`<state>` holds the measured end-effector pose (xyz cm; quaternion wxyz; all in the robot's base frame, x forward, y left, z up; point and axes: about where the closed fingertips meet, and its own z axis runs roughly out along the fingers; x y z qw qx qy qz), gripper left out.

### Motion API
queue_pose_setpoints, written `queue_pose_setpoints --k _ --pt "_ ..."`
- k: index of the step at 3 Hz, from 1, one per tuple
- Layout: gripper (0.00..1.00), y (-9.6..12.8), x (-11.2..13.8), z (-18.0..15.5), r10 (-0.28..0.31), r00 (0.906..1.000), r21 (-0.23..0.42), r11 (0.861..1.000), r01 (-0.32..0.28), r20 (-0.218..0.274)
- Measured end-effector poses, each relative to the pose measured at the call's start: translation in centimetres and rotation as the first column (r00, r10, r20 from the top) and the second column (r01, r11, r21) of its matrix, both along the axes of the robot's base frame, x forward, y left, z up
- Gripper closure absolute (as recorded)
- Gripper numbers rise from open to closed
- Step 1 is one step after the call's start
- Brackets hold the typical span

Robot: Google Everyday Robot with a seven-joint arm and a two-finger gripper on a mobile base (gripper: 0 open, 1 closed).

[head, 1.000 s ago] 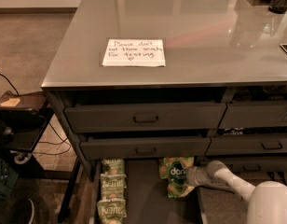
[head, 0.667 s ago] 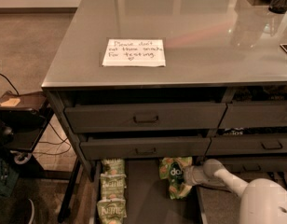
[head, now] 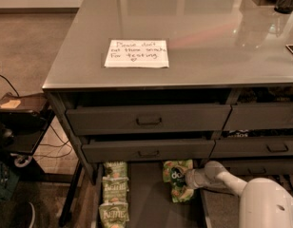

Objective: Pick green rice chip bag from bottom drawer and place on counter

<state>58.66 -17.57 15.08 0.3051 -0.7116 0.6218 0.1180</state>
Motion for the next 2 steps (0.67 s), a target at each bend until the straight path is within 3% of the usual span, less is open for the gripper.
queue_pose_setpoints --k 2 --pt "0.88 0.53 -0.29 0.71 0.001 1.0 -0.007 1.0 -0.001 -0.005"
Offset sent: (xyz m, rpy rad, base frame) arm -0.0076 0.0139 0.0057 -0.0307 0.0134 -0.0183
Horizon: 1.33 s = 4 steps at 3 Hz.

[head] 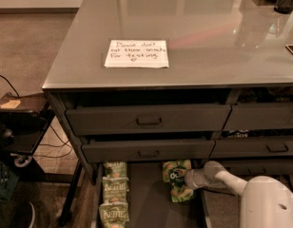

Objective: Pick green rice chip bag from bottom drawer and place on counter

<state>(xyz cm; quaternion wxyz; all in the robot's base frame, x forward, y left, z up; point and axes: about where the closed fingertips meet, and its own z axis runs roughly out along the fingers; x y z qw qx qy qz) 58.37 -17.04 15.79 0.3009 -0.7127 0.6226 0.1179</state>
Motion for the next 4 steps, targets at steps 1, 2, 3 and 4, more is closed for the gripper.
queue_pose_setpoints --k 1,2,3,4 --pt "1.0 0.9 -0.4 0.5 -0.026 0.9995 -0.004 1.0 0.026 -0.017" --pt "1.0 2.0 -1.2 1.3 -0.068 0.9958 0.004 0.998 0.068 -0.061" --pt "1.0 3.0 -2.4 3.0 -0.096 0.9903 0.044 0.994 0.101 -0.1" --pt "1.0 3.8 -3.8 4.9 -0.104 0.9878 0.077 0.991 0.113 -0.116"
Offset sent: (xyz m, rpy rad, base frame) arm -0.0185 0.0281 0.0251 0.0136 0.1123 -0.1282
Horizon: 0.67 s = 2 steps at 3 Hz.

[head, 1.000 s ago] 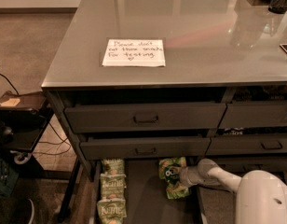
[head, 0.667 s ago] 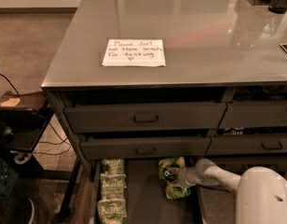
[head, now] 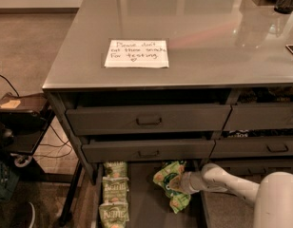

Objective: Pick green rice chip bag from bottom drawer and place on counter

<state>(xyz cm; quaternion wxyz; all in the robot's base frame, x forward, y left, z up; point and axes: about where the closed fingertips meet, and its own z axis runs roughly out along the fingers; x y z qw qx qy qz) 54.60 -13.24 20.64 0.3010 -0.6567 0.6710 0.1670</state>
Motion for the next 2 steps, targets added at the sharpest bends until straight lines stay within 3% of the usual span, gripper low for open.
queue_pose_setpoints --k 2 --pt "1.0 1.4 -3.9 4.6 0.011 0.9999 0.054 0.999 -0.011 0.001"
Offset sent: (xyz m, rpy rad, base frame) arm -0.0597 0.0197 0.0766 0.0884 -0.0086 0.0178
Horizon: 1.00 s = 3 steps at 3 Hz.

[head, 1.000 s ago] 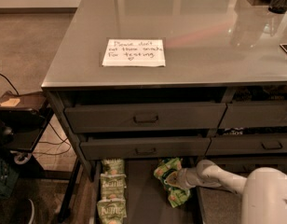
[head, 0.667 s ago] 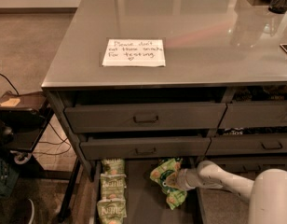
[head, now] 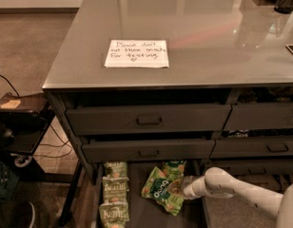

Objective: Pick green rice chip bag from bottom drawer and place on counter

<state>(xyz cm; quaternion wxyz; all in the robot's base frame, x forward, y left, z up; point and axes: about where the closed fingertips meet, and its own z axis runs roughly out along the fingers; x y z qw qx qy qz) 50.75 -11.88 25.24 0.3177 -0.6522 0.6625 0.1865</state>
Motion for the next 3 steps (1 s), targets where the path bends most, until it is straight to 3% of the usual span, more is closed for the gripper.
queue_pose_setpoints --k 1,3 --pt "0.81 0.2 -0.8 1.3 -0.016 0.9998 0.023 1.0 0.016 -0.013" --pt "0.35 -0.4 0.0 0.1 -0.123 0.9921 0.045 0.991 0.124 -0.027"
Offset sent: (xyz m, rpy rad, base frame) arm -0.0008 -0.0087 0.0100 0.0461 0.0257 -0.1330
